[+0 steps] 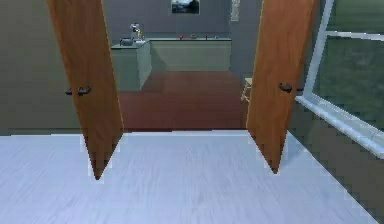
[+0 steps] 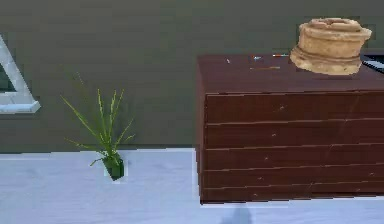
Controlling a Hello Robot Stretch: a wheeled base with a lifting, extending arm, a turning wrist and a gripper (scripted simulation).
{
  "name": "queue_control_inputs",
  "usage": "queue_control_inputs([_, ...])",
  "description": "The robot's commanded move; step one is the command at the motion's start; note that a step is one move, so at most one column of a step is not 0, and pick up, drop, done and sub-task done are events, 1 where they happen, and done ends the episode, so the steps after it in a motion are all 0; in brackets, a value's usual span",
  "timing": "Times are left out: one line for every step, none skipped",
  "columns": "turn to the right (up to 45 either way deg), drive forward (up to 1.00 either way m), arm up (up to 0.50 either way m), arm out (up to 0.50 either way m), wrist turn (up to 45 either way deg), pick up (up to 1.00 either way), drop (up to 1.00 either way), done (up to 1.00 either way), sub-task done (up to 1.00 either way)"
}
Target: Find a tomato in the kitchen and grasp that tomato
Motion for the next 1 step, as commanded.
queue_control_inputs([0.0, 1.0, 0.0, 0.0, 0.0, 0.0, 0.0, 0.0, 0.0])
